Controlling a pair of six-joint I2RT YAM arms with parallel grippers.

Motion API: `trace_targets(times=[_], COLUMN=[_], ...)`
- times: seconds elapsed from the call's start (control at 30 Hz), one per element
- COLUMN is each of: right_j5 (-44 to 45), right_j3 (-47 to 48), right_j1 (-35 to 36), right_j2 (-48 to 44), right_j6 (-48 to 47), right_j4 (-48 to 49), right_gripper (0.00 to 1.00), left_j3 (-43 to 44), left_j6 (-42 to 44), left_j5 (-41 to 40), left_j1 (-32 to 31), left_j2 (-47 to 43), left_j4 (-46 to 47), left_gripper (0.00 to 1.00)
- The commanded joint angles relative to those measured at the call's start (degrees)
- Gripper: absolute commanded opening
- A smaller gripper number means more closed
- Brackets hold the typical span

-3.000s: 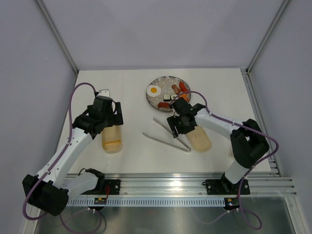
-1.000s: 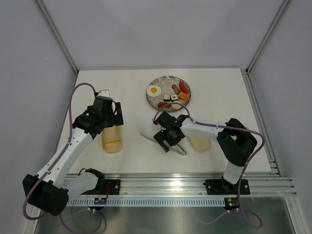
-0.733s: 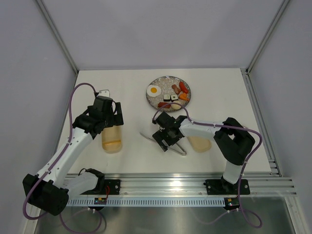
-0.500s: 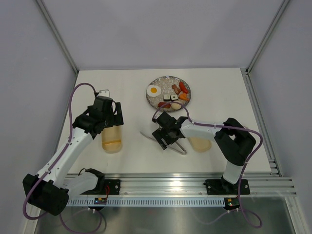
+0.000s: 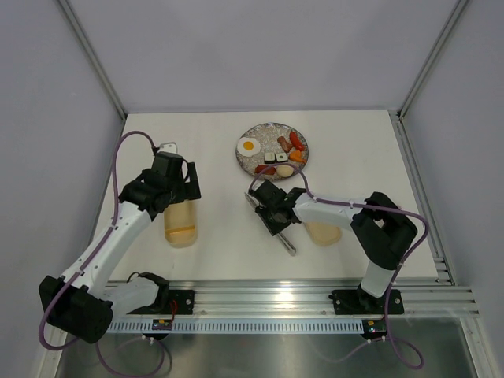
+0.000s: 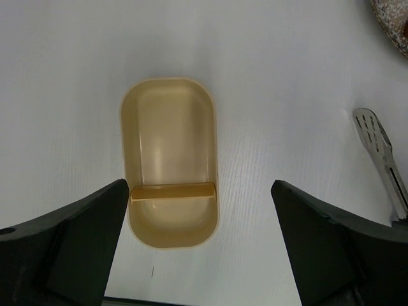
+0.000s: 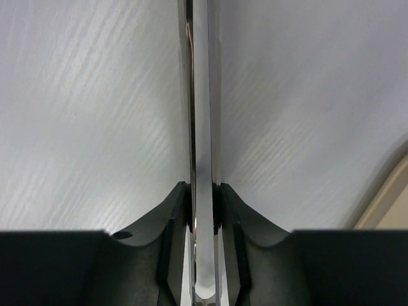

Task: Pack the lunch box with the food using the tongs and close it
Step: Pick up the clamp at the center of the board, then adjust the packing box at the center of the board.

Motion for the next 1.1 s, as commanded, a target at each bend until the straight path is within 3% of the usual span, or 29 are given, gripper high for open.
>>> trace_targets(times=[0.0, 0.17, 0.3, 0.4, 0.7, 1.07], right_j5=[0.4, 0.4, 2.5, 5.5, 7.4, 7.2], right_j3=[2.1, 4.0, 6.0, 9.1, 13.2, 12.8], right_j1=[0.4, 0.4, 0.3, -0.1, -8.8, -9.9], right_j2=[-5.5, -12.6, -18.7, -20.3, -27.5, -32.2], right_j6=[1.0, 2.2, 3.3, 3.7, 5.8, 6.7], right_j4=[-4.7, -9.1, -13.4, -17.9, -23.8, -25.0], right_gripper=[0.29, 0.29, 0.31, 0.31, 0.31, 0.33], left_j3=[4.4, 8.3, 9.4, 10.1, 2.5, -11.9], left_j6=[-1.9, -3.5, -5.5, -6.4, -8.7, -14.3], left_j5=[-0.8, 3.8, 10.2, 11.8, 17.3, 28.4], left_j1=[1.0, 7.5, 16.7, 19.2, 25.2, 25.2], left_j2=[2.6, 8.1, 11.9, 14.9, 17.1, 15.0], left_j4=[0.0, -1.0, -1.2, -2.9, -0.2, 11.2], left_gripper=[0.99, 0.99, 0.99, 0.99, 0.99, 0.99])
